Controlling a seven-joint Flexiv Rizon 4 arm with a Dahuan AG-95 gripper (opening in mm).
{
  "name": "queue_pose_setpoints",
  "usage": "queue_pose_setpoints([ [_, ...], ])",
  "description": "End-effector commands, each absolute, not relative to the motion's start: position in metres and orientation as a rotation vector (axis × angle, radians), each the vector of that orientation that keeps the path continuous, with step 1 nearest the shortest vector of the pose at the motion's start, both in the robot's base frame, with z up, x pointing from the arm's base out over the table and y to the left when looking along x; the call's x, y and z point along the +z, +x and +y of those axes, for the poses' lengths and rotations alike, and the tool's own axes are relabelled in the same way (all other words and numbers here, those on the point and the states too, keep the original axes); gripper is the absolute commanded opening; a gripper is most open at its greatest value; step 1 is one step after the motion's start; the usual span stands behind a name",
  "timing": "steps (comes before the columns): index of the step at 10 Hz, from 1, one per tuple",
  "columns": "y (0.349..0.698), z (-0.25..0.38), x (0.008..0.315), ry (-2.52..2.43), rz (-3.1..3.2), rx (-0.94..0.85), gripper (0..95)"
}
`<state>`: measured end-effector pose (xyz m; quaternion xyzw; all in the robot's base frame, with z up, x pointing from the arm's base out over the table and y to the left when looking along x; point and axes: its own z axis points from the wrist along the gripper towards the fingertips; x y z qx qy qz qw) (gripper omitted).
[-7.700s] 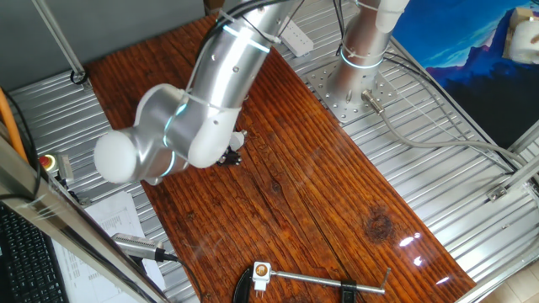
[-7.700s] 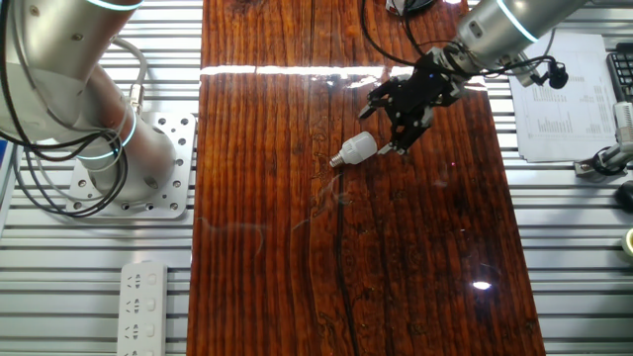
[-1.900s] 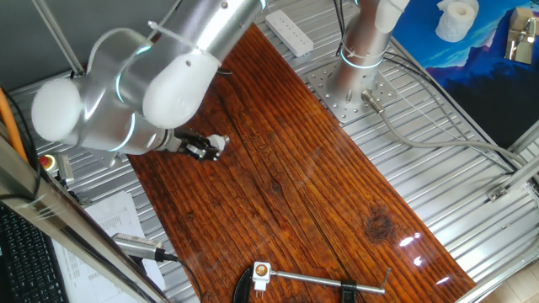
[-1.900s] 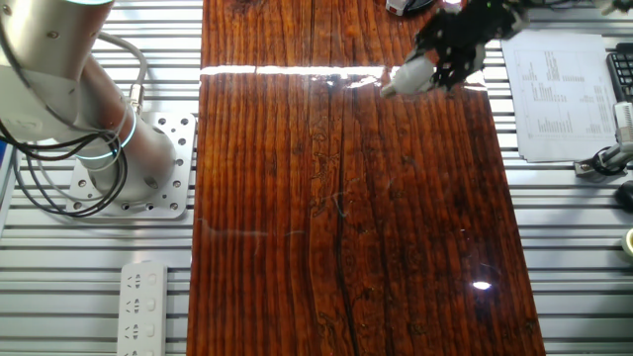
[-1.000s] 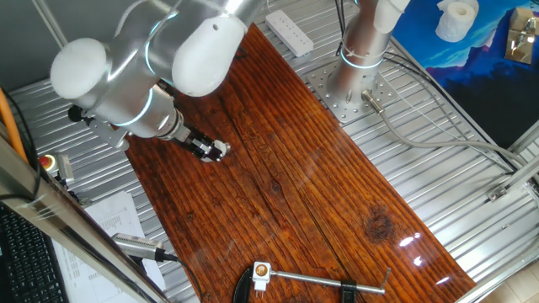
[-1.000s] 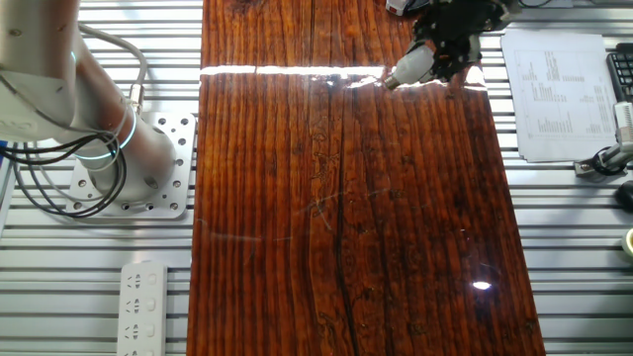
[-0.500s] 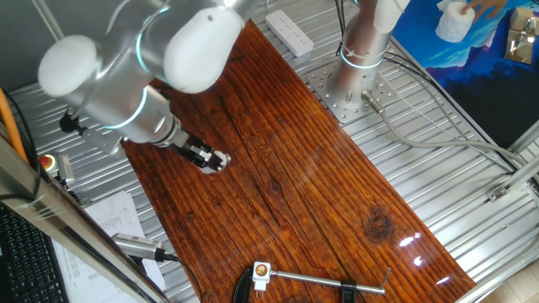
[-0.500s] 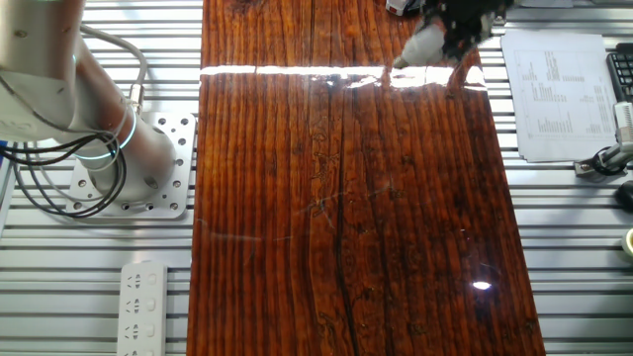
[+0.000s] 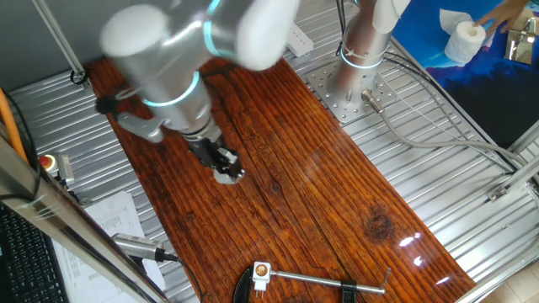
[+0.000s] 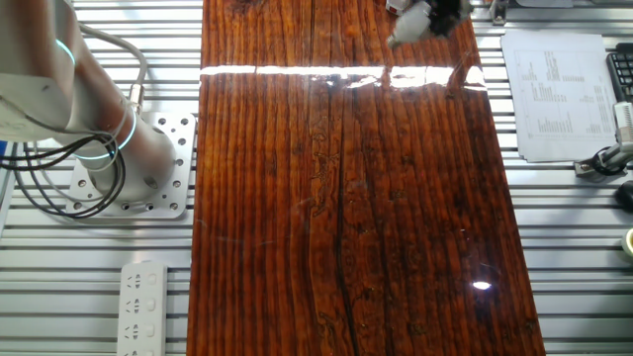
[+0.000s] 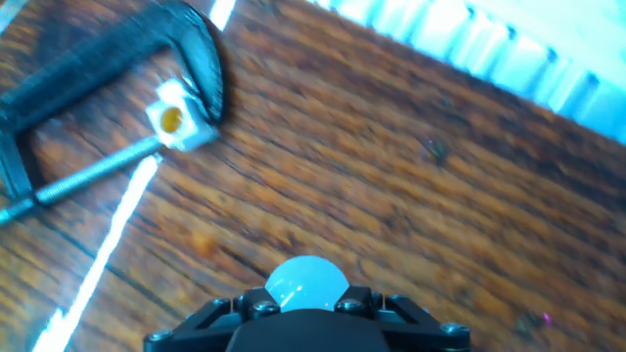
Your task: Install the light bulb by rotating it
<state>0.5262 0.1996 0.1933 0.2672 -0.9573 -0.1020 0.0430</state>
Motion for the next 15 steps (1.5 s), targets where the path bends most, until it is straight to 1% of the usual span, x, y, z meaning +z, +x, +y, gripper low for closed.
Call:
queue_pose_setpoints([
  [1, 0.525, 0.207, 0.192, 0.922, -2.982, -0.294, 19.0],
  [2, 0.525, 0.207, 0.192, 1.089, -2.912, -0.169, 19.0],
  [3, 0.525, 0.207, 0.192, 1.224, -2.872, -0.158, 19.0],
  [5, 0.525, 0.207, 0.192, 1.449, -2.830, -0.240, 19.0],
  [7, 0.525, 0.207, 0.192, 1.500, -2.834, -0.244, 19.0],
  [9, 0.527, 0.216, 0.192, 1.494, -2.873, -0.286, 19.0],
  [11, 0.529, 0.249, 0.188, 1.499, -2.910, -0.354, 19.0],
  [14, 0.526, 0.286, 0.188, 1.506, -2.961, -0.341, 19.0],
  [15, 0.525, 0.298, 0.185, 1.503, -3.000, -0.381, 19.0],
])
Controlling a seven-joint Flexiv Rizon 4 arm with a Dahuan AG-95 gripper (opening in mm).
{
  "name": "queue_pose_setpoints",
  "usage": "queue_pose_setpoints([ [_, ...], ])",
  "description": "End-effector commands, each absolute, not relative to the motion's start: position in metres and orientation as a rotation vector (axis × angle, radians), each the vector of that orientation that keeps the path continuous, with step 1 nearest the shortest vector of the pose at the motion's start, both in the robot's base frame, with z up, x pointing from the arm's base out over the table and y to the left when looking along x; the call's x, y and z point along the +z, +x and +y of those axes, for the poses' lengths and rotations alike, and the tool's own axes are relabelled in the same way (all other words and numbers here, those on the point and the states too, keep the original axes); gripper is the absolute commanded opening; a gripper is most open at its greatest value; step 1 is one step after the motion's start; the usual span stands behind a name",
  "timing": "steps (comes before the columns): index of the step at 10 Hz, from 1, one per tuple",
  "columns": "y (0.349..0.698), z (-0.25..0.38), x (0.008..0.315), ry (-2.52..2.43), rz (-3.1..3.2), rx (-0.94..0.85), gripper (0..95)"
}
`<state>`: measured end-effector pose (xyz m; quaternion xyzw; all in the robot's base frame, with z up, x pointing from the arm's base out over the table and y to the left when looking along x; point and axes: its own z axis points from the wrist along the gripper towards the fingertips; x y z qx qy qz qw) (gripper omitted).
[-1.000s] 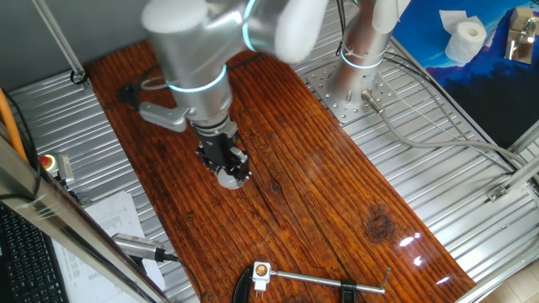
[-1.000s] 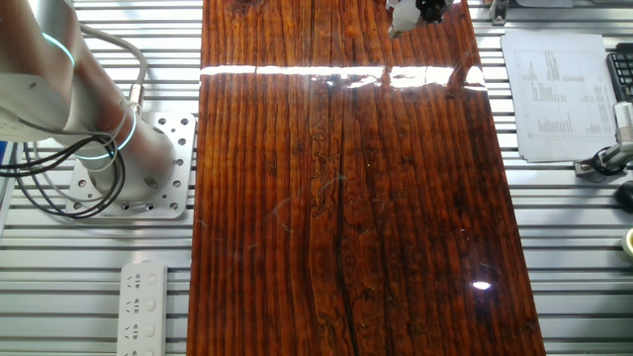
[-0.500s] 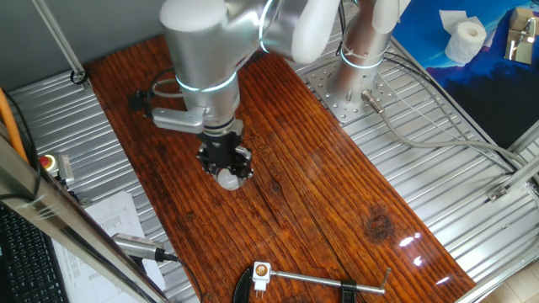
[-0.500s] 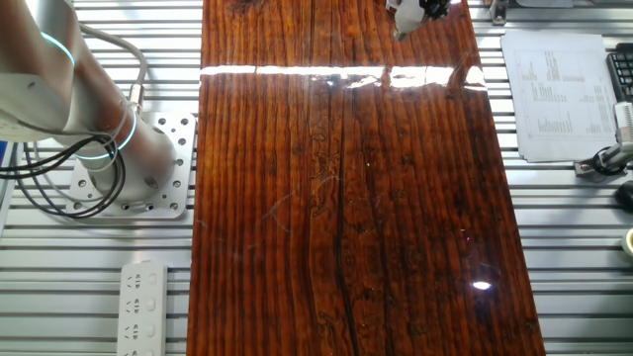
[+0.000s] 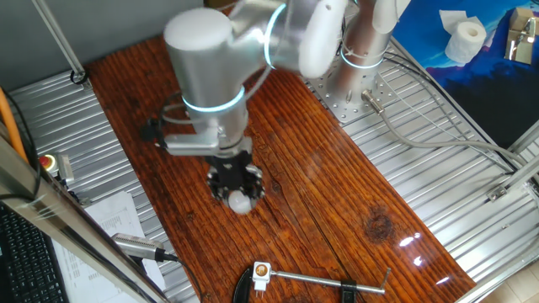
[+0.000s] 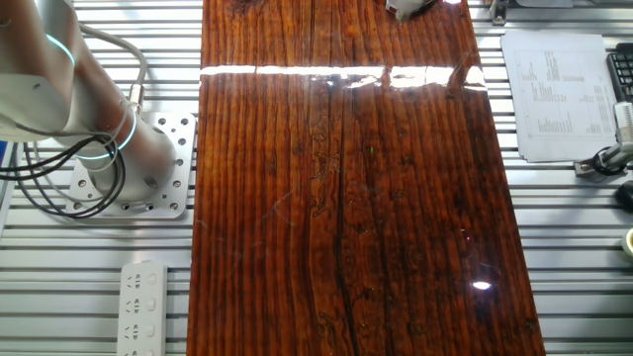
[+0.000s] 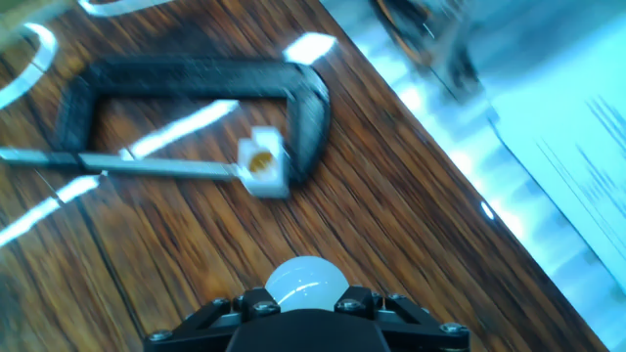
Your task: Install the light bulb by rotating it
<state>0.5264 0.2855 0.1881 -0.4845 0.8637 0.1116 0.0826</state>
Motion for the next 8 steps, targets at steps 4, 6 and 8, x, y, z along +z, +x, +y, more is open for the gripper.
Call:
queue_pose_setpoints([
  [4, 0.5255, 0.2939, 0.1839, -1.502, 2.503, 0.267, 19.0],
  [6, 0.5255, 0.2939, 0.1839, -1.549, 2.484, 0.298, 19.0],
  [8, 0.5270, 0.2956, 0.1848, -1.526, 2.472, 0.319, 19.0],
])
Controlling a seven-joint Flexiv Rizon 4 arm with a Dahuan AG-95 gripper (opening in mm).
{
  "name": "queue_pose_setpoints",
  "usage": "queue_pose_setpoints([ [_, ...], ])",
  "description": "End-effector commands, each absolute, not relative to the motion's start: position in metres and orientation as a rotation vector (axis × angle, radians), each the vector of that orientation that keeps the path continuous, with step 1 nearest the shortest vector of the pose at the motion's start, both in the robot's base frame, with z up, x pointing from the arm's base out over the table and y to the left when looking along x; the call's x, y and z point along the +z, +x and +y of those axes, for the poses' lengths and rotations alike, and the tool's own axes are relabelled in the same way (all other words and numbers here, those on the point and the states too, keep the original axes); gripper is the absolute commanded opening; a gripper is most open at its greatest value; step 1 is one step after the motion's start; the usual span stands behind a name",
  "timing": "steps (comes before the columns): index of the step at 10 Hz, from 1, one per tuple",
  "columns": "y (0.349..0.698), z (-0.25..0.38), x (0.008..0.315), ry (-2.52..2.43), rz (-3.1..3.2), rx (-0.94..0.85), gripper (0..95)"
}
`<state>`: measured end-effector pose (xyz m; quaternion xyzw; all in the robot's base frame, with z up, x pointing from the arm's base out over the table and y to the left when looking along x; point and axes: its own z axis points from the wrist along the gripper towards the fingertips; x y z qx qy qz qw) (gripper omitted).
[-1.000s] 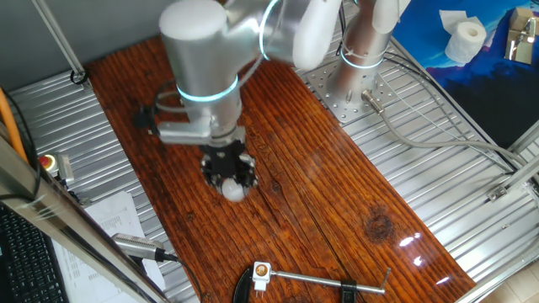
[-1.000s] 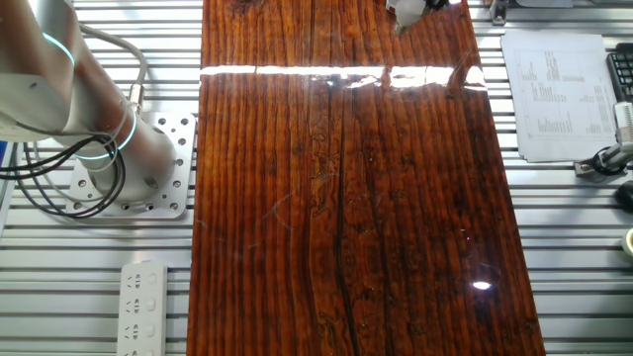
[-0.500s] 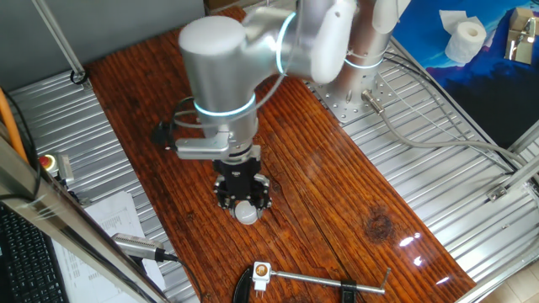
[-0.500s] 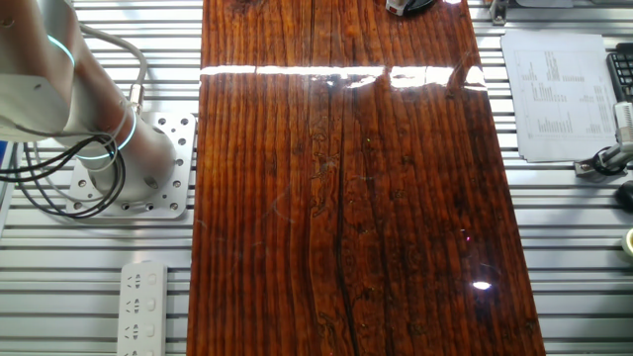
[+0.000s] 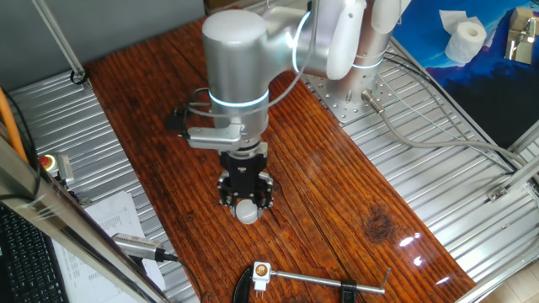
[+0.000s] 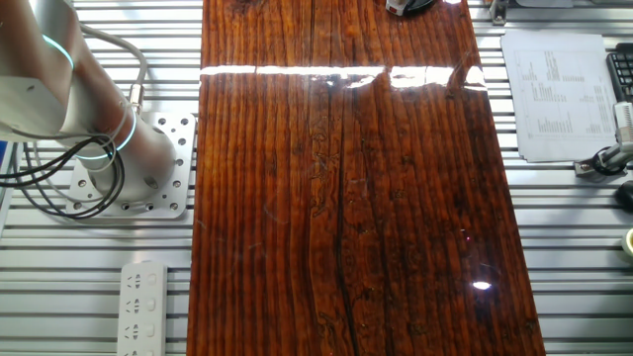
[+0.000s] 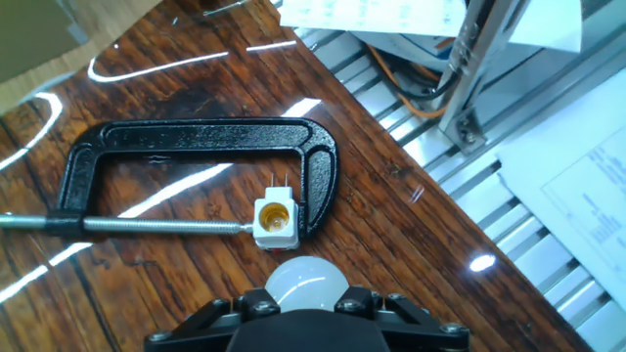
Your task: Install the light bulb by rotating it
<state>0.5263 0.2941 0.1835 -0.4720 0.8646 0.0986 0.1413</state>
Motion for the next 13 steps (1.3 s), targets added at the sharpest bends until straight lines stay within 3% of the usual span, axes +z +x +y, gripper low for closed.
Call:
queue_pose_setpoints([
  [1, 0.536, 0.306, 0.189, -1.494, 2.480, 0.311, 19.0],
  [6, 0.542, 0.339, 0.171, -1.447, 2.437, 0.343, 19.0],
  [13, 0.541, 0.327, 0.170, -1.574, 2.338, 0.342, 19.0],
])
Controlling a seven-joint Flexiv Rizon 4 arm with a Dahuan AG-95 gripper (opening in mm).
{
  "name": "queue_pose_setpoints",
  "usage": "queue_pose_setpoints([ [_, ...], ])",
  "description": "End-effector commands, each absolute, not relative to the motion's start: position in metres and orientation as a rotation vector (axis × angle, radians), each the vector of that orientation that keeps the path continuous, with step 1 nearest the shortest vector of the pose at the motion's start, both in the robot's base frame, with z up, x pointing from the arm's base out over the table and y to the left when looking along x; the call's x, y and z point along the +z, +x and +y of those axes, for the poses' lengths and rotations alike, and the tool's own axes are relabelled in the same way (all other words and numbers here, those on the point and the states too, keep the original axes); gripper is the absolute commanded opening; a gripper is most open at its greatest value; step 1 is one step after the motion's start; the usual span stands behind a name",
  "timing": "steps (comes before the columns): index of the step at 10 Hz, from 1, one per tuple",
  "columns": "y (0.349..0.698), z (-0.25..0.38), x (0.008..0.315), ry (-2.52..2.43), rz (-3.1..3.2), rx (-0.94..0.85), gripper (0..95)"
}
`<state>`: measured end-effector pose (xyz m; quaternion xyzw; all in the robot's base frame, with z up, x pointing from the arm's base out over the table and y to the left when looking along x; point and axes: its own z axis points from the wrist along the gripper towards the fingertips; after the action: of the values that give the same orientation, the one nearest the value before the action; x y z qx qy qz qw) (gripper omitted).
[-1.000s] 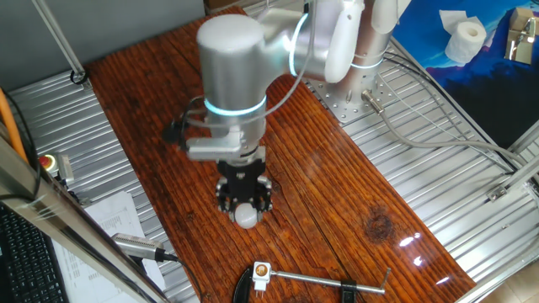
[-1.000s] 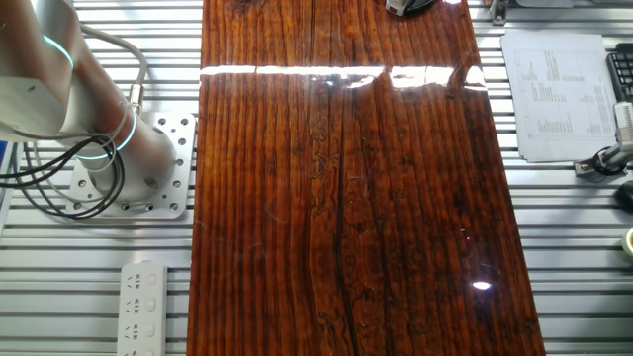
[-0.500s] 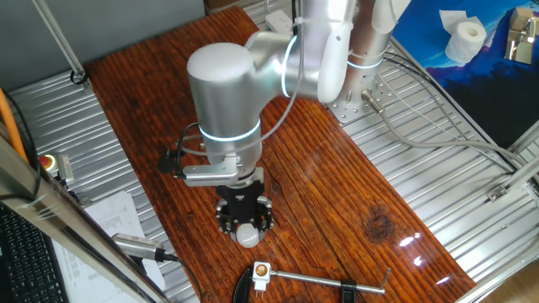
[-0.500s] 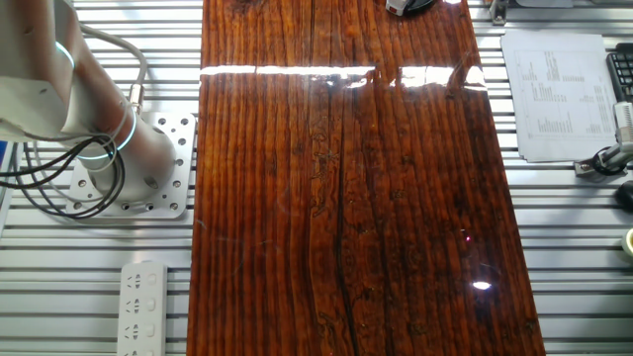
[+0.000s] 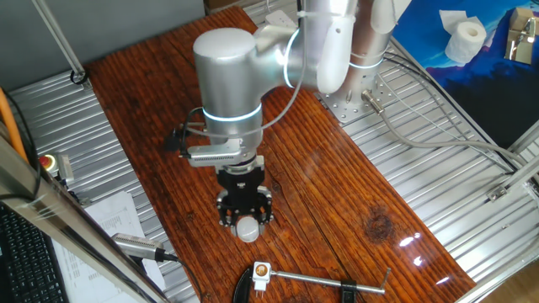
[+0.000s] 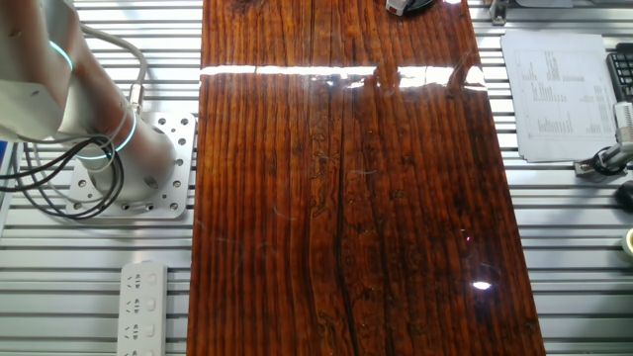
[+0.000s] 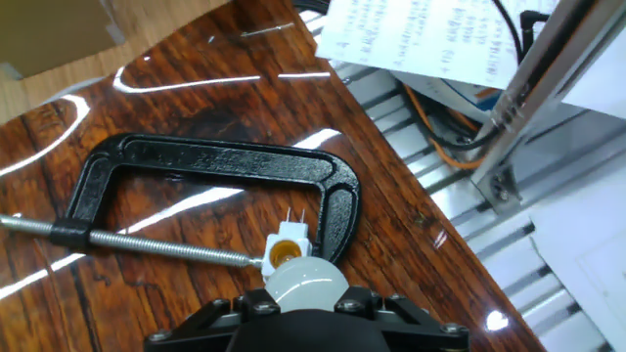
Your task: Install the light bulb by rotating it
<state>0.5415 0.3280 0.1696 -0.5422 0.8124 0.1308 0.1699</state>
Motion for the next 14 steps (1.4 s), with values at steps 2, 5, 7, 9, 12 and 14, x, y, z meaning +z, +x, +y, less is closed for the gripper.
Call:
queue_pose_setpoints([
  [2, 0.541, 0.329, 0.169, -1.499, 2.379, 0.331, 19.0],
  [5, 0.550, 0.353, 0.161, -1.468, 2.376, 0.307, 19.0],
  [7, 0.552, 0.362, 0.152, -1.455, 2.364, 0.288, 19.0],
  [9, 0.552, 0.367, 0.145, -1.458, 2.323, 0.289, 19.0],
  [12, 0.552, 0.376, 0.137, -1.439, 2.327, 0.272, 19.0],
  [14, 0.555, 0.379, 0.136, -1.434, 2.331, 0.261, 19.0],
])
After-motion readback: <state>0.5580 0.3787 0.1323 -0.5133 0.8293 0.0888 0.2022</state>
